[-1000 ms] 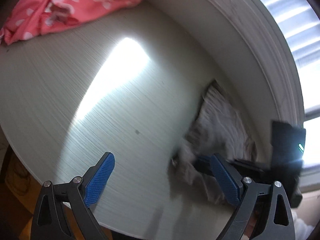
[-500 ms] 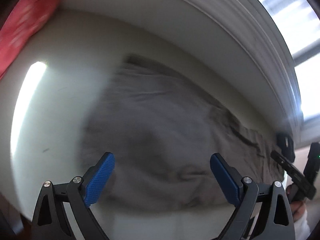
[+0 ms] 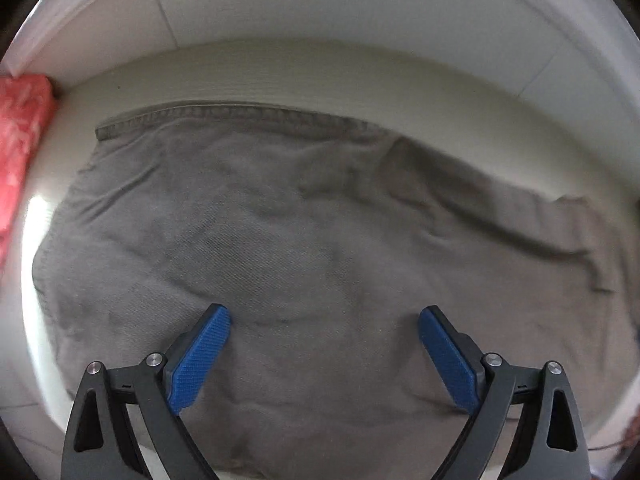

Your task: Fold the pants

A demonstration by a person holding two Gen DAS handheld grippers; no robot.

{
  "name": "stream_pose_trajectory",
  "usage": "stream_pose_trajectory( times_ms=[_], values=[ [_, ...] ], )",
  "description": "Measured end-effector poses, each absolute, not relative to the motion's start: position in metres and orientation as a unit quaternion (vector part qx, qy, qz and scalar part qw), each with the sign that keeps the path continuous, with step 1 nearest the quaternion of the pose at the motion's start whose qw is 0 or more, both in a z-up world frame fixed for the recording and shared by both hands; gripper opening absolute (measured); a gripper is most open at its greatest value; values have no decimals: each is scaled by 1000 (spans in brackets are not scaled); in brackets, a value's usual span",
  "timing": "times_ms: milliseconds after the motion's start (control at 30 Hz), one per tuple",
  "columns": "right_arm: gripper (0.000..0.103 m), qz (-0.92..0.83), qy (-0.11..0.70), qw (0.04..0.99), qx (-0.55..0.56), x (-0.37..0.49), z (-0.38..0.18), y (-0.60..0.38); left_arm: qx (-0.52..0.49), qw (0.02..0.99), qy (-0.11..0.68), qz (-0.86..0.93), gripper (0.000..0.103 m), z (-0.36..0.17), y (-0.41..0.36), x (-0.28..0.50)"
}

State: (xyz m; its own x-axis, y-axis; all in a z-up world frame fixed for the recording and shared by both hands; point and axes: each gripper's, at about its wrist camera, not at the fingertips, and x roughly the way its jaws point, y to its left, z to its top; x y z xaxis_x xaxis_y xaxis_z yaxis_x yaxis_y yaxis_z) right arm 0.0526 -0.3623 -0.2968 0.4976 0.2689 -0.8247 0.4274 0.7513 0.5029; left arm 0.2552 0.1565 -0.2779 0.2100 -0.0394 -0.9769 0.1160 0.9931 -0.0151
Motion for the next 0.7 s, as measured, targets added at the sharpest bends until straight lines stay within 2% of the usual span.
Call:
stream_pose_trajectory(
  times_ms=[67,167,300,400,500,600,700],
  values=[
    [0,-23,498,784,370,48,-307,-376,46,776,629,-28,103,-283,149,257],
    [0,-27,485,790,374,35,-311,-401,13,772,636,-16,103,-287,152,266],
    [0,8,452,753,479,15,-335,-434,39,780,625,-8,103,-286,144,266],
    [0,-23,473,776,417,23,-308,-445,30,775,631,2,103,-286,148,265],
    [0,-65,447,810,374,14,-276,-468,46,779,626,9,103,-287,132,265],
    [0,-109,466,791,383,-7,-309,-501,63,778,624,16,103,-286,126,262],
    [0,-76,439,768,460,-21,-335,-528,77,777,624,18,103,-283,106,266]
  ],
)
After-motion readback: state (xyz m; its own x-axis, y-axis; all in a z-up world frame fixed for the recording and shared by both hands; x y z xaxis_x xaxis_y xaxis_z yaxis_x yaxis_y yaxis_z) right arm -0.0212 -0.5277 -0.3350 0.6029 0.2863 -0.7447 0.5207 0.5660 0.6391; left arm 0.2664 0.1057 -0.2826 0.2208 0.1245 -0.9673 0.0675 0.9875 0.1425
